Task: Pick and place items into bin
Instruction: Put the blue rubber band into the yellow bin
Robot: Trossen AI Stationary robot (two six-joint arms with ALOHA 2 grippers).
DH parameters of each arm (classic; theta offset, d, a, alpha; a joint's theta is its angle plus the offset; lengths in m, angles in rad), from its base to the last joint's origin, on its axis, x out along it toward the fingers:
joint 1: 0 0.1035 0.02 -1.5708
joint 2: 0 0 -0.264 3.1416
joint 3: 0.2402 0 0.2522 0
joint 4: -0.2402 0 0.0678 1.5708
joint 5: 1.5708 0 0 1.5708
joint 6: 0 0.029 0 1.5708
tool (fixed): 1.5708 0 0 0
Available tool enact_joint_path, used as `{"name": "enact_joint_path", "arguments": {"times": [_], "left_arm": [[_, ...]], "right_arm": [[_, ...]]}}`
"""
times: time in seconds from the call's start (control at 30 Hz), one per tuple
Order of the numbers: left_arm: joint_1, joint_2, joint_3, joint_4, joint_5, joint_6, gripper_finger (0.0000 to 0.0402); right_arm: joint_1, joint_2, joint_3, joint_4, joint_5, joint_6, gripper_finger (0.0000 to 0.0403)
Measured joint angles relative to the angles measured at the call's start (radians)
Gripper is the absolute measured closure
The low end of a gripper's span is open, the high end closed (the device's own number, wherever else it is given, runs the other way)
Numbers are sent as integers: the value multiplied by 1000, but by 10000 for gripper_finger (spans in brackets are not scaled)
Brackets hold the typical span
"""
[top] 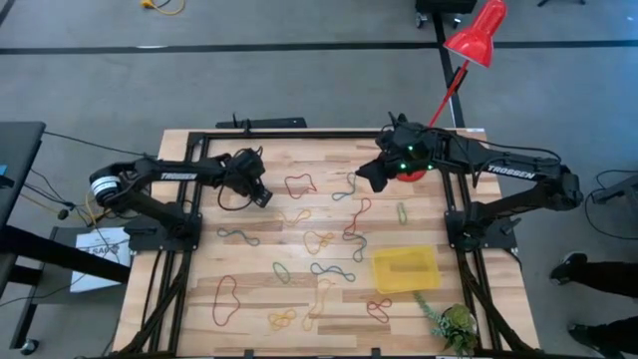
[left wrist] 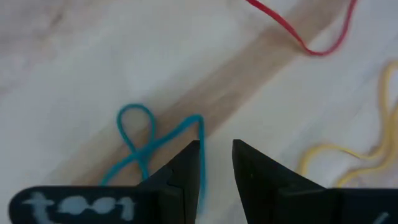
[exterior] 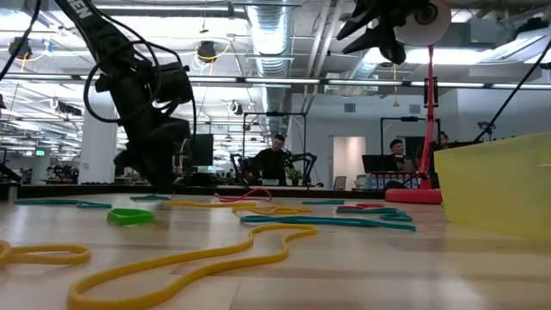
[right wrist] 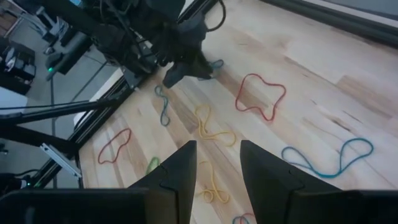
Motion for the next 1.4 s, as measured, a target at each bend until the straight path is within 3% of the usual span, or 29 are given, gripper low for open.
{"name": "enact_joint_path", "arguments": {"times": [0.4,0.7,1.1,1.27,1.4], "left_arm": [[10,-54,0,-30,-176,75,319],[4,-10,0,-38,-217,170,319],[12,69,3,-13,-146,179,324],[15,69,3,-13,-125,175,384],[15,51,6,-18,-49,115,398]], "right_arm": [[-8,0,0,12,22,0,284],[-7,0,0,12,68,1,284],[-7,0,0,13,73,1,284],[-7,0,0,13,93,1,284],[-7,0,0,12,104,-6,284]]}}
